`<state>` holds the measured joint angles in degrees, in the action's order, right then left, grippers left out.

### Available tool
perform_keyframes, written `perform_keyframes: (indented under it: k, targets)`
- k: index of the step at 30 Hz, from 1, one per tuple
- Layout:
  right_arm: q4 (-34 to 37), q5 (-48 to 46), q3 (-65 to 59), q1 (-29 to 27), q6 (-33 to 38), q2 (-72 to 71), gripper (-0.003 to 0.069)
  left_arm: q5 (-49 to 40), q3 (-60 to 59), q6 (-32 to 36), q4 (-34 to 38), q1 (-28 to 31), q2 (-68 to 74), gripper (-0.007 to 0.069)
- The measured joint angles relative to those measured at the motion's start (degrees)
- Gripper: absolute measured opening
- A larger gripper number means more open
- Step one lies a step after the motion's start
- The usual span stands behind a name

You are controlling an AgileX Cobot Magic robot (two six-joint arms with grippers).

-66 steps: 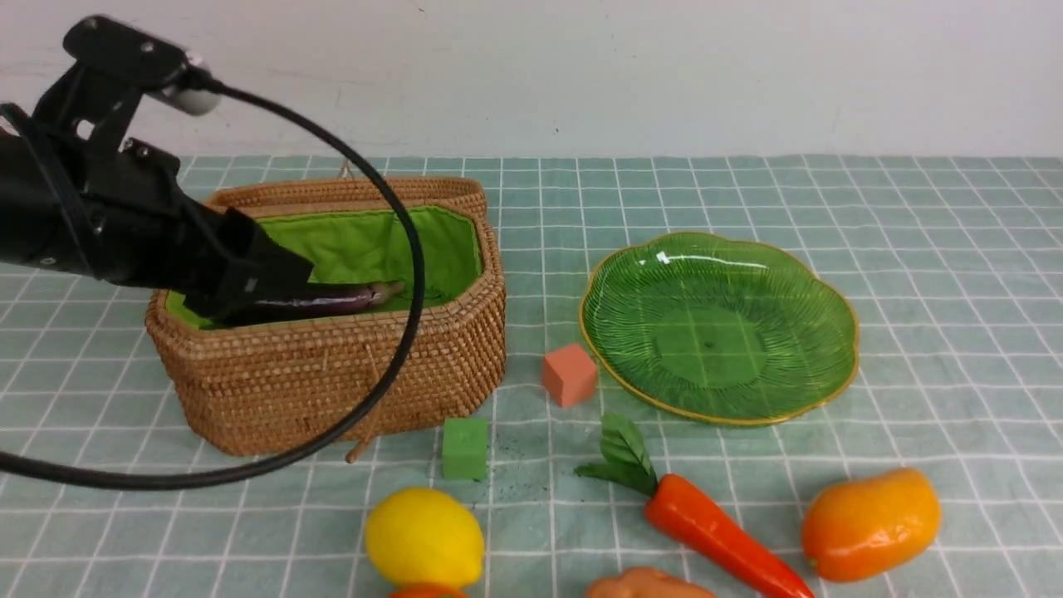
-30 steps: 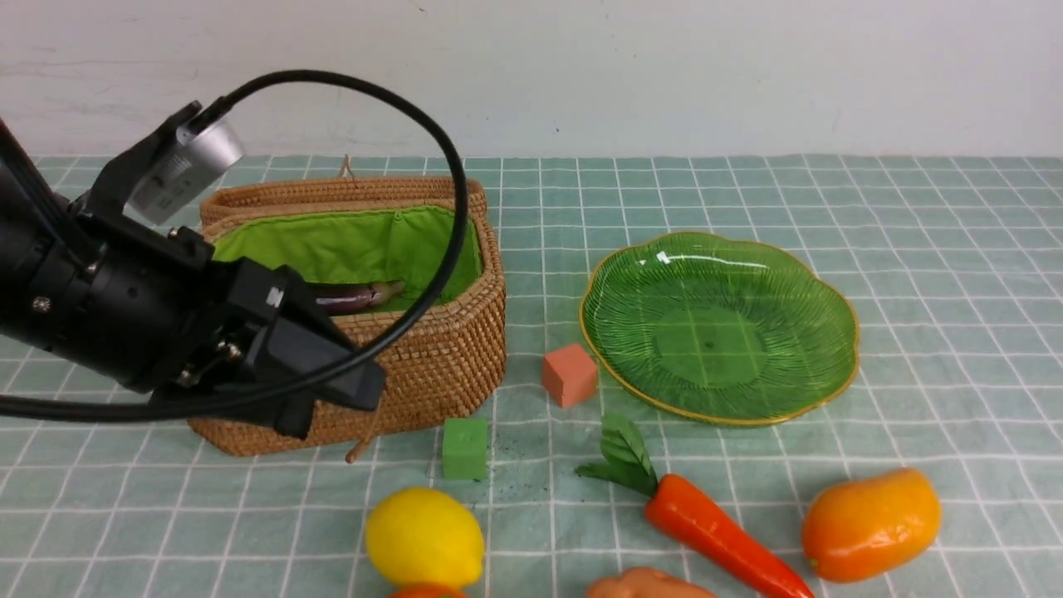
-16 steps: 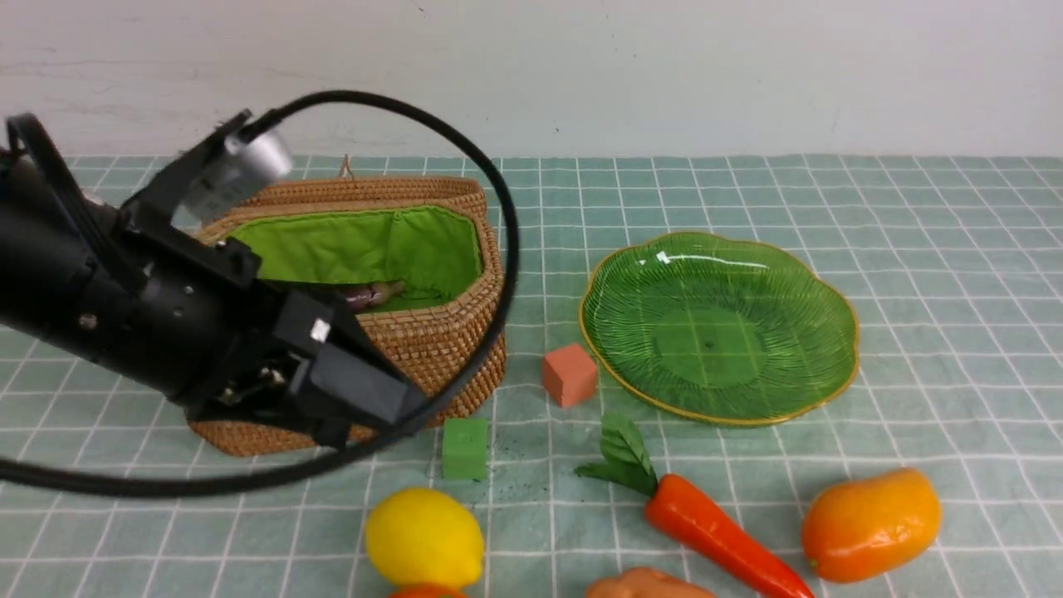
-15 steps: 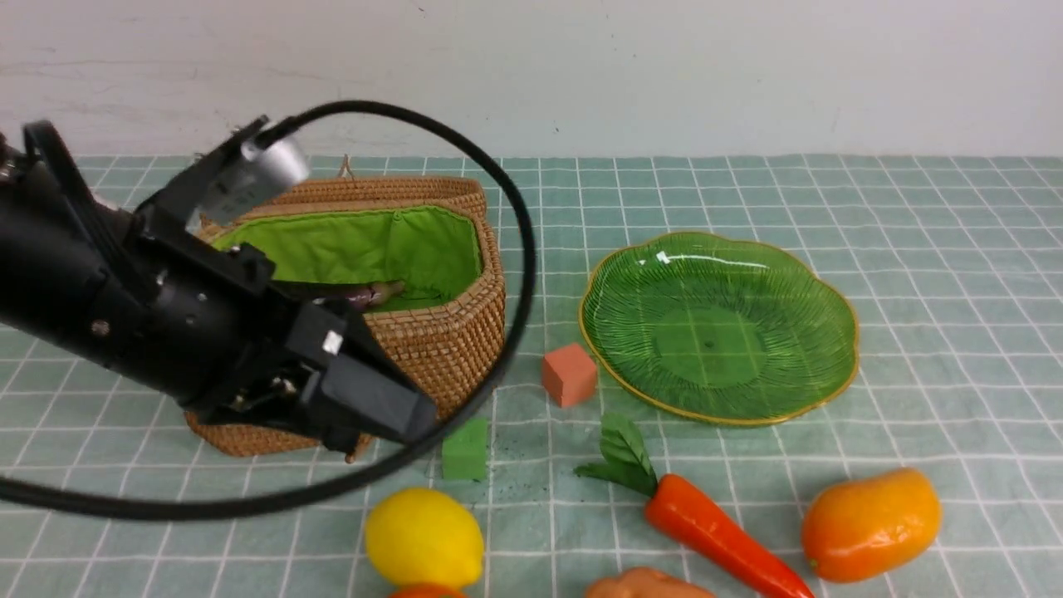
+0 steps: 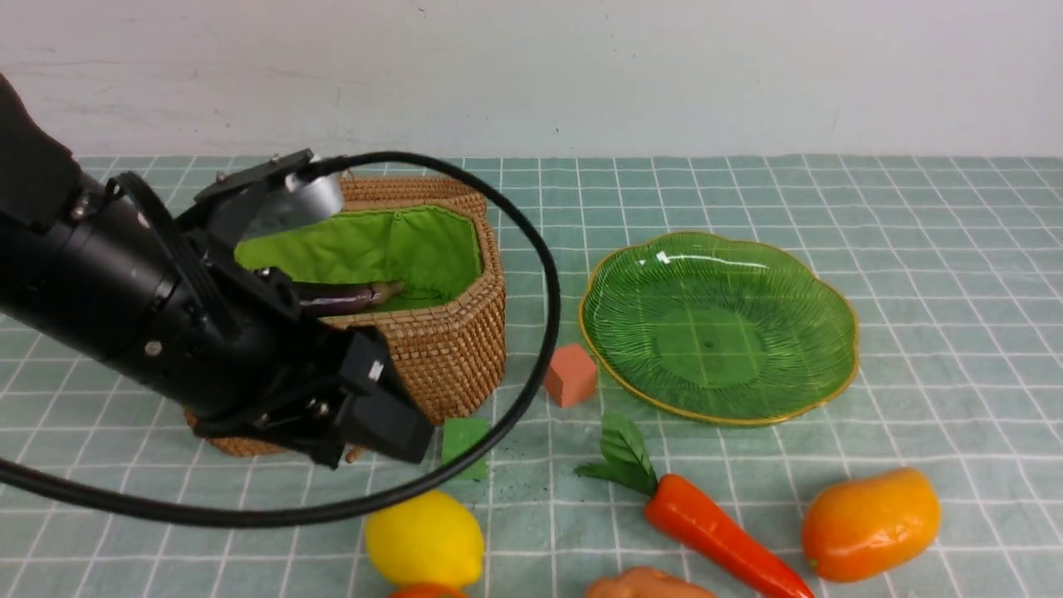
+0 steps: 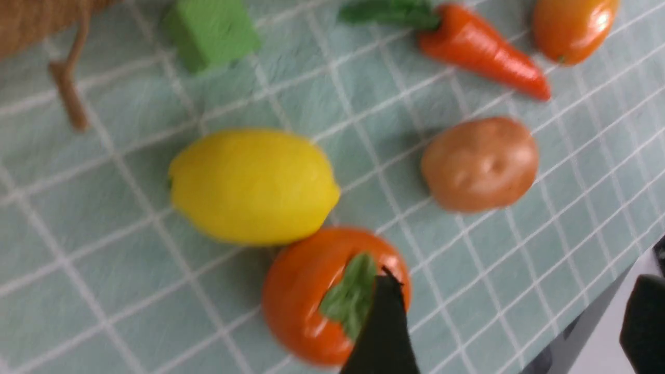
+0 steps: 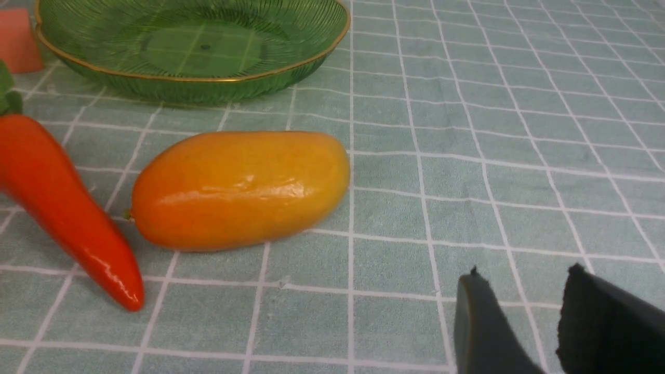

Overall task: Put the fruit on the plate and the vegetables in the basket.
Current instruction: Grab a tomato with your left arm and place it on the plate on the right.

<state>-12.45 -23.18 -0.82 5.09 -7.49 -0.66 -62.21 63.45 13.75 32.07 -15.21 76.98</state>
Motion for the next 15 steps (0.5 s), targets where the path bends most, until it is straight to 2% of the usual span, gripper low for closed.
perform_keyframes:
  k: [3,7,11,15]
  targets:
    - [0.0,0.0,0.0,0.0,0.0,0.0,0.024,-3.2,-1.6,-1.4,-3.8,0.0,-0.3,0.0556]
    - [0.0,0.0,0.0,0.0,0.0,0.0,0.024,-2.2,-6.1,-2.2,-4.3,0.0,-1.7,0.0556]
    - [0.0,0.0,0.0,0.0,0.0,0.0,0.024,4.1,-14.1,-5.3,-1.5,0.0,-2.8,0.0556]
    - [0.0,0.0,0.0,0.0,0.0,0.0,0.024,8.1,-16.7,-8.7,-0.2,0.0,-2.6,0.0562]
